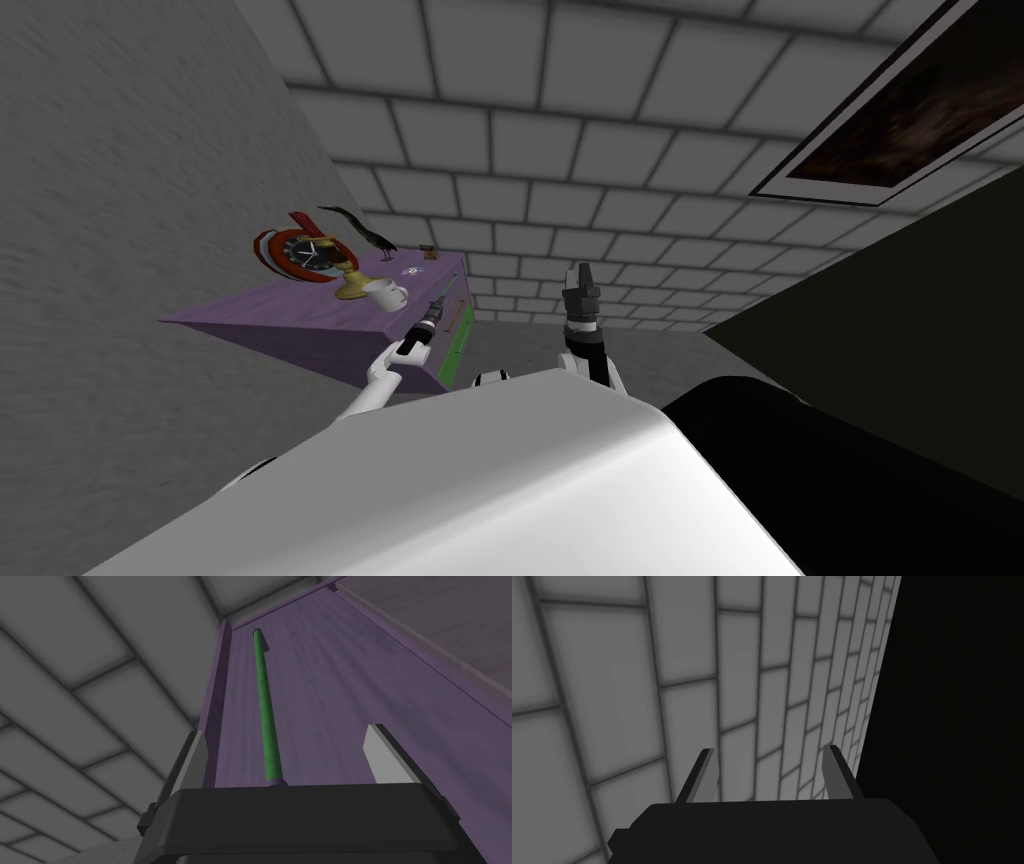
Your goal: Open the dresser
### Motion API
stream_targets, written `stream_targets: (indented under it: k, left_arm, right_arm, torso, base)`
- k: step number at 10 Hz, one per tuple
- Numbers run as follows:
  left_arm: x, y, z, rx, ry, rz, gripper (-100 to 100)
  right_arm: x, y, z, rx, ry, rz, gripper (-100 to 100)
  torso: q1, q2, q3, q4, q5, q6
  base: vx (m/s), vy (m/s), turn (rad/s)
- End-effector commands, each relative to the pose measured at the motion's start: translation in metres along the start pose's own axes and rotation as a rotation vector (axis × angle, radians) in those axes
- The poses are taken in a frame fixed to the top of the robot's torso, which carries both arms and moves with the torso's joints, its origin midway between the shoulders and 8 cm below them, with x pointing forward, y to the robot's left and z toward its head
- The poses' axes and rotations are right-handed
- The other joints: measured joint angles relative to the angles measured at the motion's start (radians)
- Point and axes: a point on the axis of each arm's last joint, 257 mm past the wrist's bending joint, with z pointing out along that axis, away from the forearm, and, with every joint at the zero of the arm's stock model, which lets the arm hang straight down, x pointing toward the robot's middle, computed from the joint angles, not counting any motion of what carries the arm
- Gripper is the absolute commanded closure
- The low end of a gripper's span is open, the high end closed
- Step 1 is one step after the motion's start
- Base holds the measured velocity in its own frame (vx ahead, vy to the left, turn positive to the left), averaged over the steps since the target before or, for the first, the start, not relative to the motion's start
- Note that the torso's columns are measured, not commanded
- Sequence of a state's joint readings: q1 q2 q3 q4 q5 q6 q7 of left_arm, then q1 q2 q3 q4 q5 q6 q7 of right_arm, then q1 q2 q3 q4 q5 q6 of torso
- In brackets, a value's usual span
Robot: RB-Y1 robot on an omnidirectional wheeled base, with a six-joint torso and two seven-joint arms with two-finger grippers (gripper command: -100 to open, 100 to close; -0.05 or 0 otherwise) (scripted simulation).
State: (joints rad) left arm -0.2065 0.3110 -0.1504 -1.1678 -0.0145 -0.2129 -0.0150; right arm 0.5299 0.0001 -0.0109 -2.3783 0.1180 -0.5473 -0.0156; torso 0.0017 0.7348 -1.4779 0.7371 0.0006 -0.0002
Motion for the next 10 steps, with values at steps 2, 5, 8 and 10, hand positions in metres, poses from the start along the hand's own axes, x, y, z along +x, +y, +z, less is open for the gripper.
stream_targets:
  k: [2, 5, 8, 10]
  left_arm:
    - [-0.014, -0.005, 0.02, 0.009, -0.012, 0.0, -100]
    - [-0.028, -0.018, 0.037, 0.037, -0.024, -0.004, -100]
    - [-0.041, -0.015, 0.046, 0.032, -0.038, -0.011, -100]
    - [-0.044, -0.014, 0.053, 0.02, -0.04, -0.008, -100]
  right_arm:
    - [0.0, 0.0, 0.0, 0.0, 0.0, 0.0, 0]
    - [0.0, 0.0, 0.0, 0.0, 0.0, 0.0, 0]
    - [0.0, 0.0, 0.0, 0.0, 0.0, 0.0, 0]
    - [0.0, 0.0, 0.0, 0.0, 0.0, 0.0, 0]
  torso:
    - [-0.003, 0.005, 0.003, 0.002, -0.001, 0.0]
    - [-0.002, 0.004, 0.002, 0.001, -0.001, 0.001]
    - [-0.001, 0.002, 0.001, 0.001, 0.0, 0.0]
    - [-0.003, 0.005, 0.003, 0.001, -0.001, 0.0]
  base:
    - [-0.057, -0.011, -0.02]
    - [-0.043, -0.011, -0.033]
    - [-0.04, -0.013, -0.022]
    - [-0.057, -0.016, -0.017]
